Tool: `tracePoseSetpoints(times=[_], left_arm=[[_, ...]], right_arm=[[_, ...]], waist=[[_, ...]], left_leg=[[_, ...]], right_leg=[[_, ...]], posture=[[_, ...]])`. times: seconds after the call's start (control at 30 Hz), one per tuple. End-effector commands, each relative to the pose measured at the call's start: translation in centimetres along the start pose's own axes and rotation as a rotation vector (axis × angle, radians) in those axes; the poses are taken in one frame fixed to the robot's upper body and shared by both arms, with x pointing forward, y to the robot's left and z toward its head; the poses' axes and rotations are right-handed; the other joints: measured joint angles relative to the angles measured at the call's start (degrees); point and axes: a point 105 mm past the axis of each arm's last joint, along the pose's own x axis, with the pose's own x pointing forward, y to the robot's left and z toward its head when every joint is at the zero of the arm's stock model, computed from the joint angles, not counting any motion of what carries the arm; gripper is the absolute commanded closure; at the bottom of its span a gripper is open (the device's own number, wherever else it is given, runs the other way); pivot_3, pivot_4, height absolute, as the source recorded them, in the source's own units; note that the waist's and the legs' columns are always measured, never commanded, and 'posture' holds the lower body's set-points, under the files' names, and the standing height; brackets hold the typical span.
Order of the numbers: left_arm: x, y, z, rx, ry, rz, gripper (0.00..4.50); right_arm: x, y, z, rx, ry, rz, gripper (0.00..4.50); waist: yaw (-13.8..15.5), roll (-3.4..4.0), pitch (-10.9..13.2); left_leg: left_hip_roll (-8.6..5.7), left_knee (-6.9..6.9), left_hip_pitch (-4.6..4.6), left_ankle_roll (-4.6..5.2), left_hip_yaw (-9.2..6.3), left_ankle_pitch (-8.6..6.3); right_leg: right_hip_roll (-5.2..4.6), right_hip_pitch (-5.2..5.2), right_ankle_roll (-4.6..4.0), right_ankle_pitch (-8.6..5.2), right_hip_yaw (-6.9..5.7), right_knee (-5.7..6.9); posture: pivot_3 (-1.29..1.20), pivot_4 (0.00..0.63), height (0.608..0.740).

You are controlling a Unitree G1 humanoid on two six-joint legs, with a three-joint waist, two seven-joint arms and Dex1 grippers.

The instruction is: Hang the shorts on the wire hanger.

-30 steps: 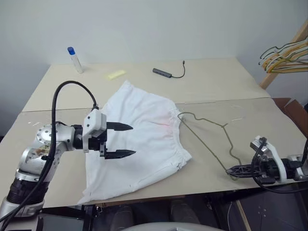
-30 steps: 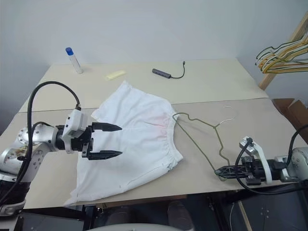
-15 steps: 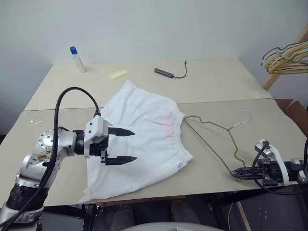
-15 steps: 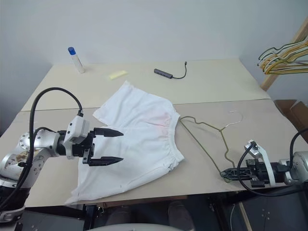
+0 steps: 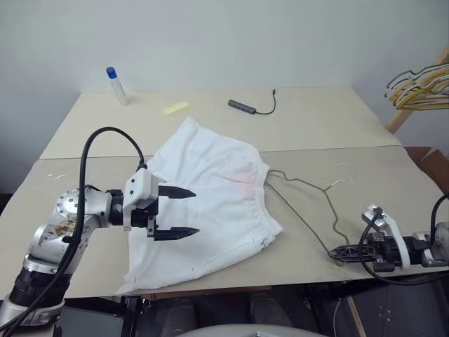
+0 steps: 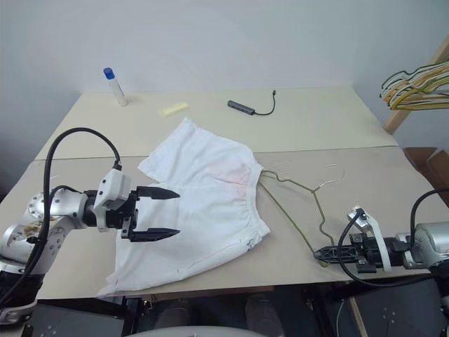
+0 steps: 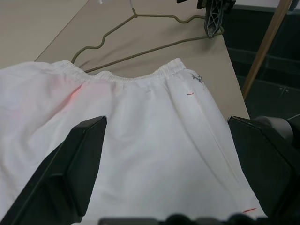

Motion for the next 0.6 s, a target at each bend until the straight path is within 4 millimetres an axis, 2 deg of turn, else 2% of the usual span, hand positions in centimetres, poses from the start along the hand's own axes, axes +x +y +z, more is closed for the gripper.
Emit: tracePoseSetpoints(times=[0.03,0.27,0.6], left_arm=[[0.0,0.1,0.4,0.044,0.0,0.006,0.02],[0.3,0.0,0.2,0.053,0.005,0.006,0.02],[0.3,-0.2,-0.3,0.057,0.022,0.024,0.02]], right_arm=[[-0.4,1.2,0.6,-0.064,0.002,0.042,4.5],[0.4,1.1,0.7,-0.083,0.057,0.047,4.5],[1.2,-0.2,3.2,-0.104,0.058,-0.011,4.5]], waist=[[0.0,0.0,0.0],[0.0,0.0,0.0],[0.2,0.01,0.0]], left_leg=[[0.0,0.0,0.0,0.0,0.0,0.0],[0.0,0.0,0.01,0.0,0.01,0.0],[-0.01,0.0,0.05,0.0,0.02,0.0]], right_leg=[[0.0,0.0,0.0,0.0,0.0,0.0],[0.0,0.0,0.0,0.0,0.01,0.01],[-0.01,0.03,-0.01,0.01,0.02,0.02]], posture=[[-0.07,0.0,0.74],[-0.05,0.0,0.74],[-0.03,0.0,0.74]])
